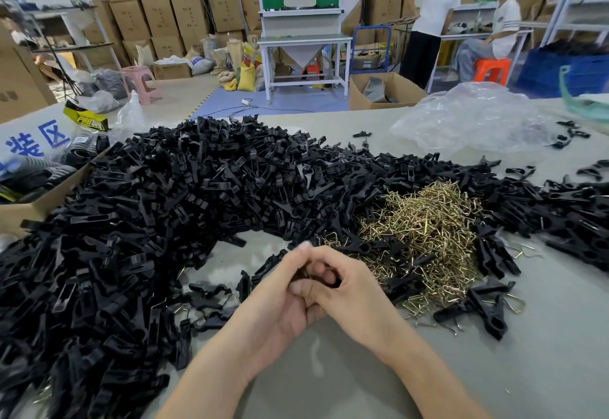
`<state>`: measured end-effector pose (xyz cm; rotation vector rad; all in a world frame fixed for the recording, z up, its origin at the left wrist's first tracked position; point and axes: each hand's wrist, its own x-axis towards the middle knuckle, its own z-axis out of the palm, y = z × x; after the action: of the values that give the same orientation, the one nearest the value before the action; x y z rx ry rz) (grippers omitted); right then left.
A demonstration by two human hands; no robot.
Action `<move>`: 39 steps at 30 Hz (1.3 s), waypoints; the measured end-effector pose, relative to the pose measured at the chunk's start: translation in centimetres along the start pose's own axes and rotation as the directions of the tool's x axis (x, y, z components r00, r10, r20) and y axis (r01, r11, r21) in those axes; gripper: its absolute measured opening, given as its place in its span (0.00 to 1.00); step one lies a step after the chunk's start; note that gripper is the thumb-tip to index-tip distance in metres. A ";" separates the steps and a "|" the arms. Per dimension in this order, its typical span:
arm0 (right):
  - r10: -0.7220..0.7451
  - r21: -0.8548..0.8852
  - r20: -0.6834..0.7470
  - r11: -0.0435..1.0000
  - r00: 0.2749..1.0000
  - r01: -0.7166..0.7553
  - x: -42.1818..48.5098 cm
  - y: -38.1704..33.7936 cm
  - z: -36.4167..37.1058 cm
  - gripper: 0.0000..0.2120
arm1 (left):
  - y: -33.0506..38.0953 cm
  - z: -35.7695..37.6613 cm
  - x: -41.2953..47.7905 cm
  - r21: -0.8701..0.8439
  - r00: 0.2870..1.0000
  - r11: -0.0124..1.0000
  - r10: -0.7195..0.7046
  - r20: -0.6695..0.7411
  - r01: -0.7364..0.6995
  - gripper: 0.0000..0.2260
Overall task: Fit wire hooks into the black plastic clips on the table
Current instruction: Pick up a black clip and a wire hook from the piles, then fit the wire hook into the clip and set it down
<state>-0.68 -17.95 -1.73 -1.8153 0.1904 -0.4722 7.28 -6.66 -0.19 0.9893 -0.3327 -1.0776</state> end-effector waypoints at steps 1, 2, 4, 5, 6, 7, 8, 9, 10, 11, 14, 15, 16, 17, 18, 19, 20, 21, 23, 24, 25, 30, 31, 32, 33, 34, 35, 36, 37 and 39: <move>0.008 0.029 -0.005 1.000 1.000 -0.008 0.0 0.0 0.0 0.14 | 0.1 -0.1 0.0 -0.007 1.000 1.000 -0.007 0.021 0.007 0.19; 0.013 0.063 -0.008 0.998 1.000 -0.012 0.0 -0.1 0.0 0.14 | 0.2 -0.2 -0.1 -0.014 0.999 1.000 -0.016 0.030 0.016 0.22; 0.008 0.112 -0.019 0.994 1.000 -0.006 -0.1 -0.1 -0.1 0.14 | 0.4 -0.2 0.0 0.003 1.000 1.000 -0.028 0.008 0.028 0.24; 0.003 0.125 -0.026 0.992 1.000 0.001 -0.1 -0.1 -0.2 0.15 | 0.4 -0.2 0.0 0.027 1.000 0.999 -0.026 -0.016 0.027 0.22; -0.007 0.123 -0.035 0.992 0.999 0.011 -0.2 -0.1 -0.3 0.15 | 0.3 -0.1 0.2 0.046 0.999 0.999 -0.016 -0.045 0.019 0.20; -0.018 0.098 -0.048 0.995 0.999 0.022 -0.2 -0.1 -0.4 0.15 | 0.2 0.0 0.3 0.051 0.997 0.999 0.001 -0.077 0.003 0.18; -0.029 0.053 -0.063 0.998 0.998 0.033 -0.2 -0.1 -0.5 0.15 | 0.1 0.0 0.4 0.047 0.994 0.999 0.022 -0.109 -0.017 0.17; -0.040 -0.004 -0.080 0.999 0.996 0.040 -0.3 0.0 -0.6 0.14 | 0.1 0.0 0.5 0.050 0.990 0.998 0.044 -0.130 -0.038 0.16; -0.054 -0.064 -0.095 0.997 0.994 0.048 -0.4 0.0 -0.6 0.14 | 0.0 -0.1 0.4 0.065 0.988 0.996 0.063 -0.140 -0.055 0.16; -0.068 -0.123 -0.108 0.991 0.992 0.055 -0.5 0.1 -0.7 0.14 | -0.1 -0.1 0.3 0.090 0.987 0.994 0.078 -0.143 -0.066 0.16; -0.126 -0.265 -0.138 0.961 0.982 0.086 -1.1 0.1 -0.9 0.13 | -0.3 -0.2 -0.1 0.134 0.982 0.987 0.107 -0.153 -0.086 0.16; -0.134 -0.285 -0.152 0.954 0.979 0.086 -1.2 0.1 -1.0 0.13 | -0.3 -0.1 -0.2 0.133 0.981 0.987 0.112 -0.157 -0.092 0.16; -0.132 -0.286 -0.176 0.955 0.975 0.078 -1.3 0.1 -1.1 0.13 | -0.2 0.0 -0.2 0.125 0.980 0.987 0.116 -0.164 -0.096 0.14; -0.124 -0.263 -0.213 0.963 0.969 0.065 -1.5 0.1 -1.3 0.12 | -0.1 -0.1 -0.2 0.110 0.976 0.989 0.115 -0.183 -0.096 0.12; -0.108 -0.219 -0.262 0.974 0.959 0.050 -1.6 -0.1 -1.6 0.12 | 0.0 -0.2 -0.2 0.085 0.972 0.992 0.112 -0.207 -0.096 0.11; -0.082 -0.151 -0.317 0.988 0.945 0.035 -1.8 -0.2 -1.9 0.12 | 0.1 -0.4 -0.2 0.052 0.967 0.994 0.109 -0.229 -0.099 0.12; -0.050 -0.065 -0.375 0.998 0.926 0.028 -2.1 -0.5 -2.5 0.11 | 0.1 -0.6 -0.2 0.020 0.964 0.994 0.106 -0.244 -0.105 0.12; -0.020 0.026 -0.432 0.999 0.901 0.035 -2.4 -0.8 -3.5 0.11 | 0.1 -0.7 -0.2 -0.003 0.963 0.994 0.108 -0.247 -0.112 0.13; 0.026 0.167 -0.559 0.982 0.829 0.082 -2.8 -1.5 -6.9 0.11 | 0.1 -0.6 -0.2 -0.024 0.964 0.993 0.108 -0.244 -0.117 0.13; 0.048 0.223 -0.632 0.967 0.773 0.122 -2.9 -1.9 -9.4 0.11 | 0.1 -0.6 0.0 -0.023 0.964 0.993 0.105 -0.243 -0.114 0.13; 0.081 0.284 -0.701 0.943 0.709 0.173 -3.1 -2.3 -12.2 0.12 | 0.0 -0.5 0.1 -0.017 0.965 0.994 0.101 -0.244 -0.108 0.12; 0.371 0.648 -0.715 0.670 0.592 0.363 -4.4 -2.8 -22.1 0.25 | -0.2 -0.4 0.7 0.008 0.962 0.996 0.088 -0.260 -0.089 0.11; 0.404 0.676 -0.688 0.659 0.603 0.329 -4.6 -2.5 -22.0 0.23 | -0.3 -0.5 0.8 0.002 0.962 0.996 0.085 -0.260 -0.087 0.11; 0.419 0.690 -0.661 0.666 0.623 0.284 -4.7 -2.0 -21.2 0.21 | -0.3 -0.6 1.0 -0.007 0.962 0.997 0.079 -0.261 -0.083 0.12; 0.423 0.695 -0.636 0.677 0.646 0.241 -4.8 -1.6 -20.0 0.20 | -0.4 -0.8 1.0 -0.013 0.962 0.997 0.072 -0.262 -0.078 0.12; 0.415 0.692 -0.617 0.691 0.668 0.210 -4.8 -1.3 -18.6 0.19 | -0.4 -0.8 1.0 -0.013 0.963 0.997 0.071 -0.259 -0.077 0.12; 0.391 0.677 -0.600 0.713 0.698 0.183 -4.8 -1.2 -17.0 0.17 | -0.6 -0.9 1.0 -0.003 0.963 0.996 0.082 -0.255 -0.086 0.12; 0.351 0.648 -0.576 0.746 0.738 0.151 -4.6 -1.3 -15.3 0.15 | -0.7 -0.9 0.9 0.020 0.961 0.994 0.113 -0.252 -0.112 0.12; 0.303 0.603 -0.546 0.790 0.781 0.115 -4.3 -1.5 -13.4 0.15 | -0.9 -0.7 0.6 0.062 0.954 0.986 0.164 -0.252 -0.154 0.11; 0.213 0.458 -0.469 0.888 0.857 0.030 -3.5 -2.0 -9.4 0.14 | -1.3 -0.6 -0.3 0.312 0.894 0.902 0.378 -0.241 -0.298 0.11</move>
<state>-7.88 -24.35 1.57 -1.1846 0.4915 -0.8508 6.77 -6.25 -1.54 1.2622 -0.3953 -0.5592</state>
